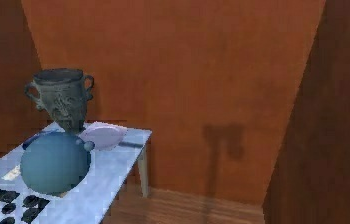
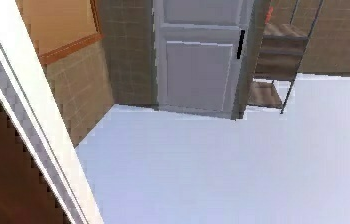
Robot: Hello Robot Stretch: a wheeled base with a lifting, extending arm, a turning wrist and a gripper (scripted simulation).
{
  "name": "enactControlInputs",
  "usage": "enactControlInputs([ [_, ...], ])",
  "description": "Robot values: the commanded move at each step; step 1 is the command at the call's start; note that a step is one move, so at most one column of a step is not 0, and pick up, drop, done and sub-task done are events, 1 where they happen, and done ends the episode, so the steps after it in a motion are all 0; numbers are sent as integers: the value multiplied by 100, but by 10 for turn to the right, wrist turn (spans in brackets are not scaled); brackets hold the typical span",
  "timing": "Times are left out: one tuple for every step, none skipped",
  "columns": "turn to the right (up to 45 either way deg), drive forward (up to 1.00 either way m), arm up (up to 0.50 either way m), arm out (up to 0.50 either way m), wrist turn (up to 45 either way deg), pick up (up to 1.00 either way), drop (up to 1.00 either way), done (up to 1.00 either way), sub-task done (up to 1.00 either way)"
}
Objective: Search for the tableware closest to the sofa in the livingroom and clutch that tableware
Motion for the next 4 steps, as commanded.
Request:
enactControlInputs([
  [0, 60, 0, 0, 0, 0, 0, 0, 0],
  [-450, 0, 0, 0, 0, 0, 0, 0, 0],
  [-450, 0, 0, 0, 0, 0, 0, 0, 0],
  [-450, 0, 0, 0, 0, 0, 0, 0, 0],
])
